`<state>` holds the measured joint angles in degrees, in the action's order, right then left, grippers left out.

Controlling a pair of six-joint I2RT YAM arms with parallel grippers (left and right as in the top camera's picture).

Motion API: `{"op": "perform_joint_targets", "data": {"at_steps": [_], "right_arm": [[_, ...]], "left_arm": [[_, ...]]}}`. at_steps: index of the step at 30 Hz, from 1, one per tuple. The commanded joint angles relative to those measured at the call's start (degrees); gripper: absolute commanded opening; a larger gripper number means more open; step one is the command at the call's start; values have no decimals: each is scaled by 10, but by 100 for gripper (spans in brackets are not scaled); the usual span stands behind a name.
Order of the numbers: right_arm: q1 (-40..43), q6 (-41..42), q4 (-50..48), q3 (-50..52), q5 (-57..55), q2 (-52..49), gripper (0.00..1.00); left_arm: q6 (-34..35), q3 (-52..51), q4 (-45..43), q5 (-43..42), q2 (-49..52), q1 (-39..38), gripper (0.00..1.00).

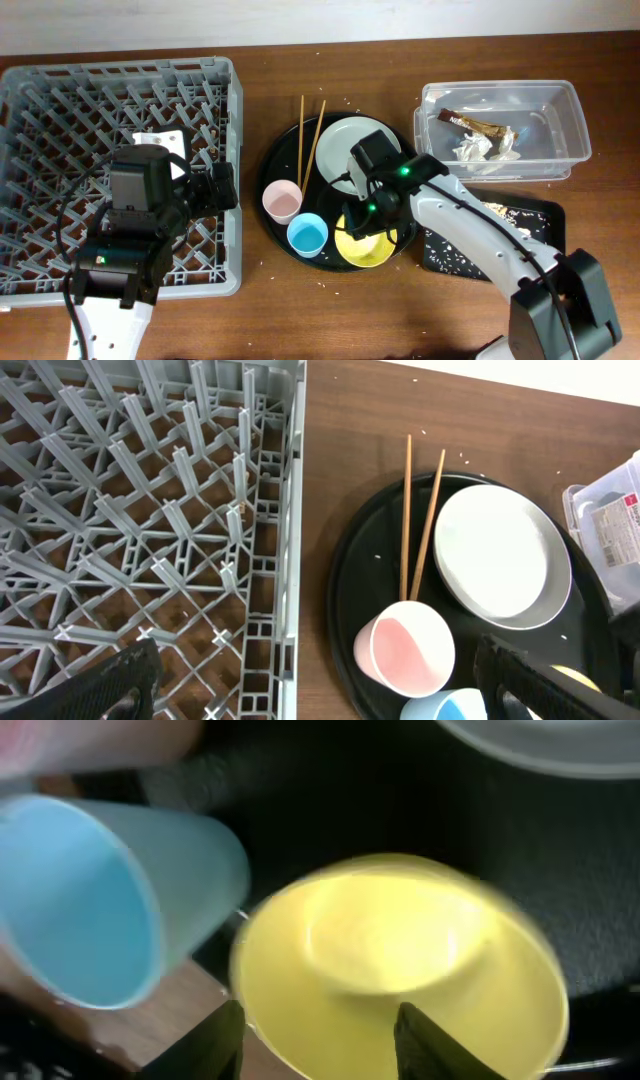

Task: Sort waste into correct bins and load items into the dishwasher rack
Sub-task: 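Set the yellow bowl back on the round tray, grasp the blue cup, then hand the blue cup to the left gripper and place it in the rack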

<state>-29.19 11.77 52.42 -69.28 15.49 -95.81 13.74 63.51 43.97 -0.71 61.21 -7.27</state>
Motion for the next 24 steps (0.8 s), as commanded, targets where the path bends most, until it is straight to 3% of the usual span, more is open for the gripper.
{"op": "perform_joint_targets", "data": {"at_steps": [1, 5, 10, 12, 13, 14, 15, 17, 19, 22, 24], "right_arm": [[-1, -25, 14, -70, 122, 32, 50], [-34, -3, 13, -66, 94, 17, 54], [-87, 52, -18, -66, 47, -74, 53], [-81, 67, -20, -66, 44, -111, 37], [-78, 68, -17, -66, 46, -111, 20], [-78, 68, -17, -67, 47, -106, 10], [-78, 67, -17, -67, 46, -97, 4], [-76, 58, 13, -83, 46, -66, 4], [-61, 16, 106, -134, 48, -26, 4], [-17, -60, 207, -230, 59, 30, 4], [20, -145, 204, -278, 166, 60, 4]], "left_arm": [[0, 11, -2, -7, -2, 2, 99], [6, 11, 28, -77, -1, 2, 99], [6, 11, 28, -147, -3, 2, 99], [31, 11, 29, -150, -11, 2, 99], [36, 11, 28, -150, -14, 2, 99], [36, 11, 28, -150, -16, 2, 99], [40, 11, 29, -150, -17, 2, 99], [65, 11, 30, -150, -17, 2, 99], [106, 11, 30, -164, -17, 2, 99], [111, 11, -15, -331, -17, 33, 99], [111, 11, -59, -436, -17, 57, 99]]}}
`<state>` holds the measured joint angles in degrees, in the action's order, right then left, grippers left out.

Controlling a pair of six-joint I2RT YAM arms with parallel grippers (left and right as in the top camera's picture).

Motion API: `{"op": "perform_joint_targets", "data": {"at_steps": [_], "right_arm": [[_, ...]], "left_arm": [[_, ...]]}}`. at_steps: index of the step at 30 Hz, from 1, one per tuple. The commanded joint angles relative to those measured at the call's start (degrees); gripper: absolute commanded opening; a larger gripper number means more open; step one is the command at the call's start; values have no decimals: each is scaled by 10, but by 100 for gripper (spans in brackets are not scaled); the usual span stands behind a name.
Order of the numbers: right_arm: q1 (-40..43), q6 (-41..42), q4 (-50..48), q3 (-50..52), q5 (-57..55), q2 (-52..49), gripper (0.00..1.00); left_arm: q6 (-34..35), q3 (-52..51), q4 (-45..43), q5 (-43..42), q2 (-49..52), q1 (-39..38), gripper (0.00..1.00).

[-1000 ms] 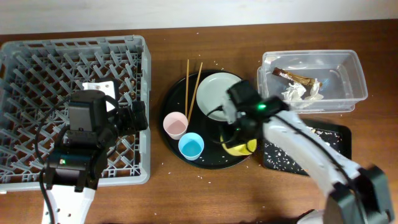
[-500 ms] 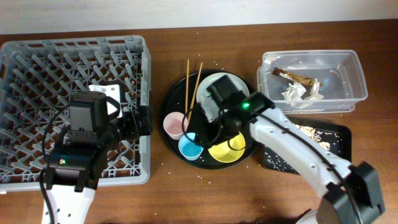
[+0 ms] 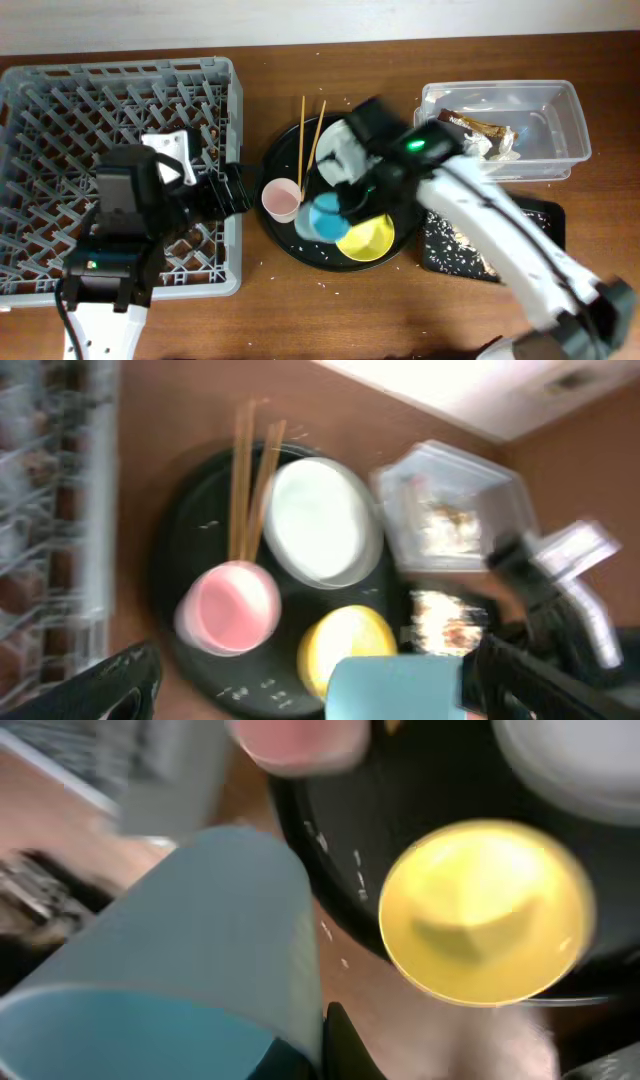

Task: Sort waste into correct bins and load items into the dishwasher rack
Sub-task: 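Hand the blue cup to the left gripper and place it in the rack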

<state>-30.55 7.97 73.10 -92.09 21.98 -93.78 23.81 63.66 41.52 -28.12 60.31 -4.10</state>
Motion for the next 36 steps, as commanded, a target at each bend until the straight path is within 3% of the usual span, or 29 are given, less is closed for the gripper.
{"op": "perform_joint_targets", "data": {"at_steps": [1, 3, 6, 9, 12, 13, 14, 17, 18, 20, 22, 25, 27, 29, 31, 34, 36], "right_arm": [[49, -160, -15, -62, 176, 51, 4], [68, -250, -48, -65, 337, 61, 4], [70, -328, -61, -65, 466, 50, 4], [70, -349, -81, -65, 501, 49, 4], [70, -320, -137, -65, 498, 49, 4], [70, -312, -153, -65, 492, 49, 4], [70, -312, -164, -65, 485, 49, 4], [70, -265, -176, -65, 421, 49, 4], [70, -264, -176, -65, 423, 49, 4], [70, -265, -172, -65, 423, 49, 4], [70, -265, -169, -65, 422, 49, 6], [74, -257, -169, -65, 400, 50, 63], [126, -200, -170, -65, 386, 54, 79], [183, -139, -162, -65, 372, 54, 83], [201, -72, -134, -65, 261, 54, 85], [180, -64, -45, -64, 105, 53, 88], [165, -64, -13, -61, 58, 53, 90]], "left_arm": [[10, 10, -61, -229, -7, 36, 99], [10, 10, -123, -364, 2, 40, 99], [39, 10, -227, -534, 18, 40, 95], [40, 10, -228, -557, 18, 40, 95], [40, 10, -228, -612, 18, 26, 89], [40, 10, -228, -621, 18, 18, 89], [40, 10, -228, -621, 18, 10, 83], [40, 10, -228, -621, 18, -8, 83], [40, 10, -229, -610, 18, -8, 72], [40, 10, -229, -587, 18, -8, 64], [40, 10, -229, -555, 18, -8, 50], [40, 10, -226, -497, 18, -6, 49], [21, 10, -162, -380, 14, 19, 49], [-19, 10, -32, -213, 8, 40, 49], [-29, 10, 60, -58, 6, 58, 49], [50, 12, 187, 179, 6, 130, 48], [68, 12, 223, 261, 6, 183, 49]]}}
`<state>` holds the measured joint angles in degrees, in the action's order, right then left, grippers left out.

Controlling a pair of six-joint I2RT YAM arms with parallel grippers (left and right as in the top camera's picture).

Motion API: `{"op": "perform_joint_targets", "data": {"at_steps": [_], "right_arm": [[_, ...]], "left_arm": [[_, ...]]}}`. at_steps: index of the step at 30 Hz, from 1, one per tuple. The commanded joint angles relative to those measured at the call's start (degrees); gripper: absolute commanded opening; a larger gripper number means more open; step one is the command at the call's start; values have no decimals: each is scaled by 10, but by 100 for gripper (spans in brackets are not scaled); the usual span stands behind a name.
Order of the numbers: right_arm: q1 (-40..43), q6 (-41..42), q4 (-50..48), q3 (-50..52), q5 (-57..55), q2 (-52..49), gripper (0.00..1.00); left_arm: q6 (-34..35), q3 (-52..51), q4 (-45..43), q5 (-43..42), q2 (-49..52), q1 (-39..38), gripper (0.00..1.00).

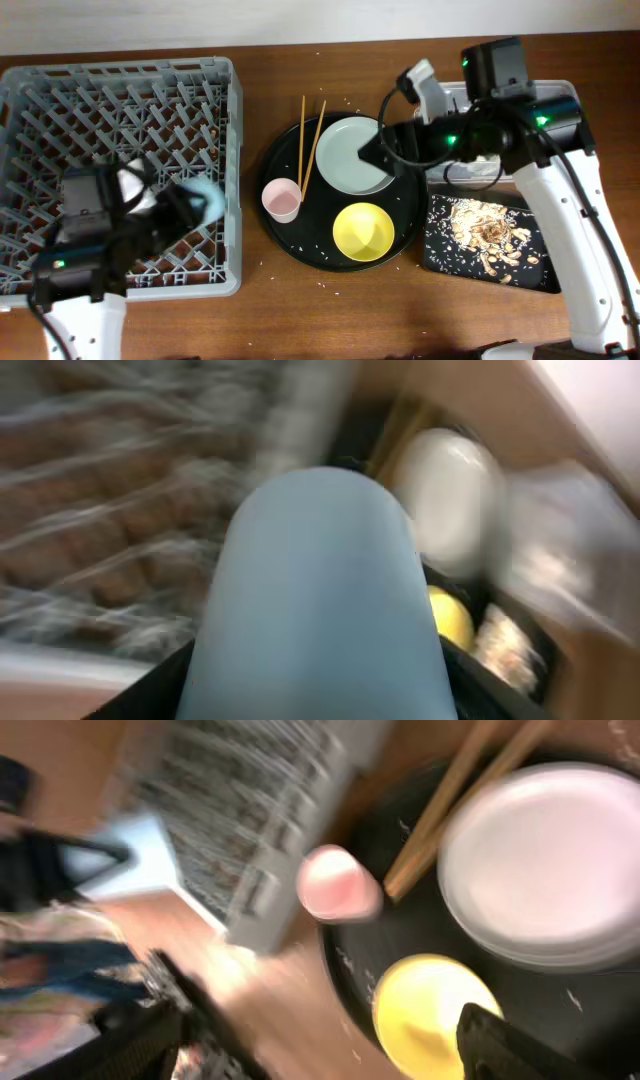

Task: Sort waste into correct bins and load items into the dishwasher rack
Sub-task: 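Hand the blue cup to the left gripper and place it in the rack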

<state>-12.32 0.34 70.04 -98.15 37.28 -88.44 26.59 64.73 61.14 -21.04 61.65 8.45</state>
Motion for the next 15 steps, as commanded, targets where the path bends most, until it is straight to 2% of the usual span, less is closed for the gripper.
{"op": "perform_joint_targets", "data": {"at_steps": [1, 3, 5, 7, 11, 12, 15], "right_arm": [[-25, 12, 21, 2, -103, 0, 91], [-36, 12, 22, 4, -108, -1, 92], [-38, 12, 22, 4, -108, -1, 93], [-38, 12, 22, 4, -108, -1, 93], [-38, 12, 24, 4, -108, -1, 93], [-38, 12, 27, 4, -108, -1, 93], [-38, 12, 33, 4, -108, -1, 93]], "left_arm": [[41, 2, 37, 228, -8, 90, 48], [56, 2, 48, 298, -5, 158, 49], [64, 2, 46, 299, 8, 240, 50], [72, 2, 44, 296, 29, 283, 50], [75, 2, 0, 251, 124, 329, 50], [75, 2, -7, 245, 141, 333, 55], [75, 2, -28, 192, 202, 353, 58]]}}
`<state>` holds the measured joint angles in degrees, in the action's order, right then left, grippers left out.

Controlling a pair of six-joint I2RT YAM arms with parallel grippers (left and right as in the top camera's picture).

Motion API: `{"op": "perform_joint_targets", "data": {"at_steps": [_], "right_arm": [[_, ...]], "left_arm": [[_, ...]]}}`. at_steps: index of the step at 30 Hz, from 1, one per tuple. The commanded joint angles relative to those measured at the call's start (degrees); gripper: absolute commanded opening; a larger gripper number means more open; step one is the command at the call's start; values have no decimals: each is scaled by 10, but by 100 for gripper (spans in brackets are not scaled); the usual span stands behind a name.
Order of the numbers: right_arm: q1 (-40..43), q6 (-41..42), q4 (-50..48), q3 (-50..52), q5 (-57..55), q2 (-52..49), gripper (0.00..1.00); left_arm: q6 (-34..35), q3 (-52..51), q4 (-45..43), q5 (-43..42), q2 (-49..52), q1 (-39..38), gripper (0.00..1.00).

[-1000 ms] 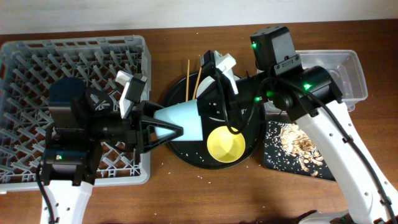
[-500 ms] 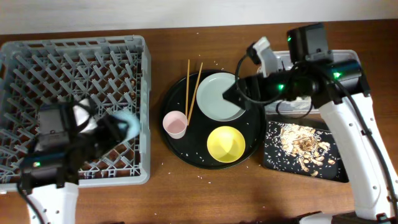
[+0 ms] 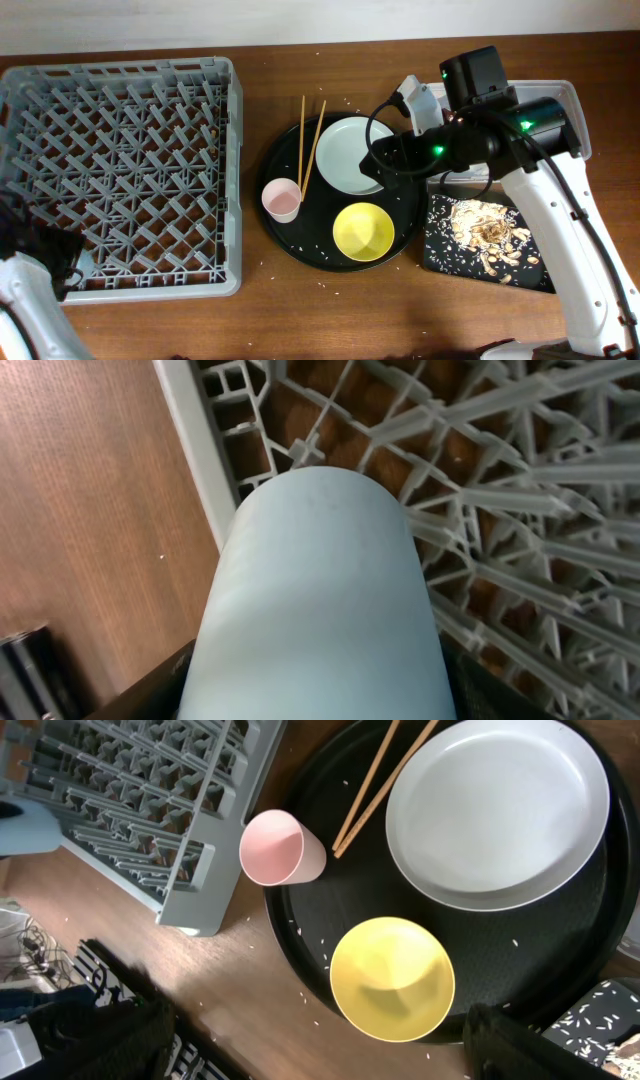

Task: Sort waste into correct bins and load items into the dishwasher rack

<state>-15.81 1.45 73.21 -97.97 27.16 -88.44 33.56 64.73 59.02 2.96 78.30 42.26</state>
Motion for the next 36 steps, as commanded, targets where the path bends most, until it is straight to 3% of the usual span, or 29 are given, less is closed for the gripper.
{"op": "perform_joint_targets", "data": {"at_steps": [1, 5, 6, 8, 12, 14, 17, 20, 23, 25, 26, 28, 29, 32, 34, 36], "right_arm": [[-3, 1, 1, 3, -7, -1, 93], [-3, 1, 4, 3, -7, -1, 93], [-3, 1, 4, 3, -7, -1, 93], [-4, 1, 4, 3, -7, -1, 96], [-80, 11, -24, 20, -21, -21, 93], [-129, 103, -76, 54, -109, -59, 79], [-158, 165, -143, 91, -117, -131, 63], [-190, 164, -197, 93, -79, -205, 61], [-217, 186, -252, 93, -119, -266, 60], [-216, 201, -261, 93, -150, -294, 51], [-213, 201, -268, 93, -146, -306, 39], [-210, 200, -257, 91, -123, -305, 4], [-202, 199, -238, 83, -118, -288, 4], [-166, 137, -179, 58, -91, -202, 4], [-113, 12, -168, 53, 51, -102, 4], [-67, -54, -161, 53, 147, -39, 4]], "left_arm": [[5, 2, -7, -59, 52, 17, 60], [5, 2, -5, -81, 96, 17, 85], [5, 2, -7, -81, 97, 18, 98], [2, 15, 1, -86, 96, 19, 99], [-115, 121, 89, -205, 78, -3, 99], [-177, 179, 125, -211, 43, -67, 99], [-232, 191, 124, -212, -20, -181, 99], [-234, 191, 127, -160, -52, -300, 99], [-234, 189, 140, -156, -50, -344, 99], [-234, 189, 144, -156, -50, -344, 99], [-234, 189, 146, -156, -50, -344, 99], [-234, 189, 148, -156, -50, -344, 99], [-234, 189, 147, -159, -50, -344, 99], [-235, 189, 133, -255, -49, -343, 99], [-242, 189, 98, -395, -32, -343, 99], [-273, 189, 85, -559, -14, -343, 99]]}}
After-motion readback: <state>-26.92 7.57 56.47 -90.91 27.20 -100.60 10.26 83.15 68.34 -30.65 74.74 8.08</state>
